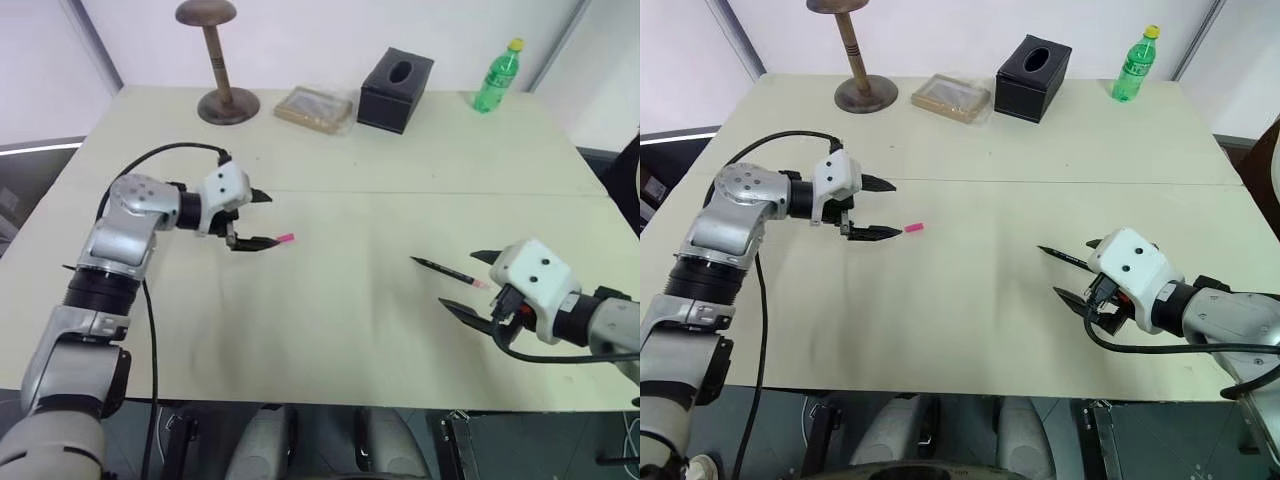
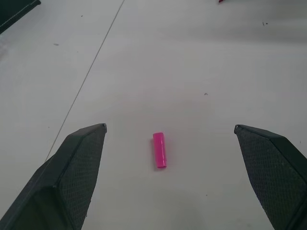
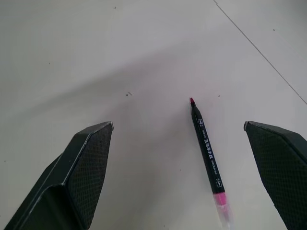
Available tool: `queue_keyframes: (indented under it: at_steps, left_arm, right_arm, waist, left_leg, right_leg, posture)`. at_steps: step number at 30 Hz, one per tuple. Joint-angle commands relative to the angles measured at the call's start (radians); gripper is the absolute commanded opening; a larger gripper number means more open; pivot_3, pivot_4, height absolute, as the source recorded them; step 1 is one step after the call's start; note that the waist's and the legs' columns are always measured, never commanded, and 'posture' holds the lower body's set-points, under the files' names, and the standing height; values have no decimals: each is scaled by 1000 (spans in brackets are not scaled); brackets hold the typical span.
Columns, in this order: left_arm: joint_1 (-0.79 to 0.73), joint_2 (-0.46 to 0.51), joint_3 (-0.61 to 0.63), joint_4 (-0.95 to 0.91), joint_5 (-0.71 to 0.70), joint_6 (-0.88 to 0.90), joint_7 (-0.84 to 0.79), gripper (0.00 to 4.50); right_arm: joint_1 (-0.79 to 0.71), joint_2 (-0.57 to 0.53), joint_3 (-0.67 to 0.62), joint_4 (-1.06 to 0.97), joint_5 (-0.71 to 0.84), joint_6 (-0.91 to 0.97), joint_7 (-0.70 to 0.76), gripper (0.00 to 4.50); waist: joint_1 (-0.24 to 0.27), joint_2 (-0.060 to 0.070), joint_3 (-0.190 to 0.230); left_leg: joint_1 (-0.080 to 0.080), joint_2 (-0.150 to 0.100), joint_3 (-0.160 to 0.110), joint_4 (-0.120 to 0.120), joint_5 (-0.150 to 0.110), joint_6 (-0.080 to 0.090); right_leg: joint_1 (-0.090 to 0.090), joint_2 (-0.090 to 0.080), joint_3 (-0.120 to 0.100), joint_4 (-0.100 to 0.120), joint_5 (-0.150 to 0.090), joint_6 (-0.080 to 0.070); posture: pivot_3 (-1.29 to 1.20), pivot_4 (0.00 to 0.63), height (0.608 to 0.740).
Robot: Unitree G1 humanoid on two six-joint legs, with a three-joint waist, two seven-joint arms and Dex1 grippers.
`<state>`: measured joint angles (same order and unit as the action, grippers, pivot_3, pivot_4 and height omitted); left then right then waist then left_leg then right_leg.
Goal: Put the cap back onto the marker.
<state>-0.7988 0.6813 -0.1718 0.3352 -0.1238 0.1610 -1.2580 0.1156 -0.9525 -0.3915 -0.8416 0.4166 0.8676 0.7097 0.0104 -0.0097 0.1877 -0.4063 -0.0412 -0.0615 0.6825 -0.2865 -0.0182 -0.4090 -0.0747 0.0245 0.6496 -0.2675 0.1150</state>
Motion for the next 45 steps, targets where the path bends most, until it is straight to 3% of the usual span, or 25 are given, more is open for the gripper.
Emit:
queue_keyframes:
  at_steps: [1, 6, 14, 21, 31, 45]
  left_arm:
    - [-20, -4, 11, 6, 7, -34, 10, 4470]
    - [-34, -48, 11, 82, 35, -80, 59, 4470]
    - [-87, -178, 0, 399, 109, -278, 187, 4470]
    - [-168, -247, 4, 604, 135, -347, 200, 4470]
    - [-223, -245, -22, 733, 206, -364, 168, 4470]
    - [-214, -229, -32, 779, 252, -373, 140, 4470]
  right_arm:
    - [-5, 4, -15, -22, 4, -6, -10, 4500]
    - [-6, 4, -17, -24, 3, -3, -19, 4500]
    - [-11, 19, 3, -37, -4, 3, -62, 4500]
    - [1, 43, 4, -65, -12, 18, -106, 4500]
    - [48, 72, -20, -114, -18, 42, -143, 4500]
    - [50, 66, -23, -117, -16, 44, -150, 4500]
  waist:
    - [0, 0, 0]
    - [1, 0, 0]
    - [0, 0, 0]
    - [2, 0, 0]
    - [1, -1, 0]
    - [-2, -1, 0]
  left_leg:
    - [0, 0, 0, 0, 0, 0]
    - [0, 0, 0, 0, 0, 0]
    - [0, 0, 0, 1, 0, 0]
    - [0, 0, 0, 1, 0, 0]
    - [0, 0, 0, 1, 0, 0]
    - [0, 0, 0, 1, 0, 0]
  right_leg:
    - [0, 0, 0, 0, 0, 0]
    - [0, 0, 0, 0, 0, 0]
    - [0, 0, 0, 0, 0, 0]
    - [0, 0, 0, 0, 0, 0]
    - [0, 1, 0, 1, 0, 0]
    - [0, 1, 0, 1, 0, 0]
  posture:
    - [0, 150, 740]
    - [0, 150, 740]
    - [0, 150, 740]
    - [0, 150, 740]
    - [0, 150, 740]
    - [0, 150, 740]
